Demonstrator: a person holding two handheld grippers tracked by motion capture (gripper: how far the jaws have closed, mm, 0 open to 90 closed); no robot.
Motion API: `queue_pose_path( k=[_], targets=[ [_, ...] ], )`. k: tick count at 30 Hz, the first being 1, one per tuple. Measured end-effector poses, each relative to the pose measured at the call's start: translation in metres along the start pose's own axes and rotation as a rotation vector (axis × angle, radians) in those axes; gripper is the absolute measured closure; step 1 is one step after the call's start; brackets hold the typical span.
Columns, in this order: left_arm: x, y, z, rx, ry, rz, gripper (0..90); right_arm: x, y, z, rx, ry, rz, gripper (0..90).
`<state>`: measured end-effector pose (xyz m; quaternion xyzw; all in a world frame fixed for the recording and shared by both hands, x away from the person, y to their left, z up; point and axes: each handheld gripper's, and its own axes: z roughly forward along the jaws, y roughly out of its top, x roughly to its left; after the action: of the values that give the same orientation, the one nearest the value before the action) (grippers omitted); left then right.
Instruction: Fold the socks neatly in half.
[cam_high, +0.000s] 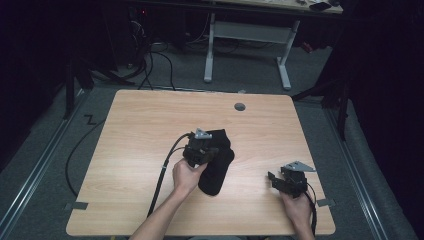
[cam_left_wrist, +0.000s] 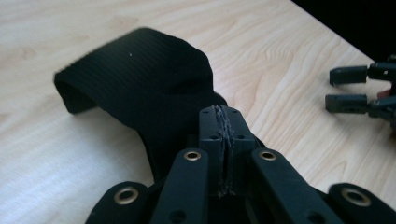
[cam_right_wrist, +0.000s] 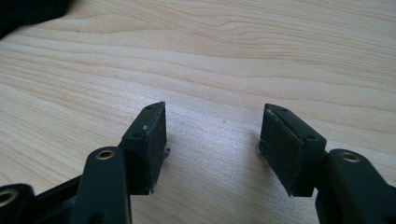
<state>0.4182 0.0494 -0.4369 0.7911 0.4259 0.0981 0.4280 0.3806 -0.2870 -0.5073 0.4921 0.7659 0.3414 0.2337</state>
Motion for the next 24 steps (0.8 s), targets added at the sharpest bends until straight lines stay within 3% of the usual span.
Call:
queue_pose_path(
  k=[11,17,22,24],
  targets=[
    [-0.007,-0.024,0.021,0.088,0.005,0.022,86.7,0.000,0.000,0.000,-0.001,0.005,-0.005,41.3],
    [-0.006,-0.031,0.022,0.092,-0.011,0.035,74.6,0.000,0.000,0.000,-0.002,0.008,-0.009,42.7],
    [-0.008,-0.037,0.008,0.054,0.013,0.065,61.8,0.004,0.001,-0.001,-0.013,-0.017,-0.042,62.8],
    [-0.009,-0.041,0.003,0.042,0.027,0.073,57.2,0.008,0.004,-0.002,-0.024,0.000,-0.054,69.0]
  ],
)
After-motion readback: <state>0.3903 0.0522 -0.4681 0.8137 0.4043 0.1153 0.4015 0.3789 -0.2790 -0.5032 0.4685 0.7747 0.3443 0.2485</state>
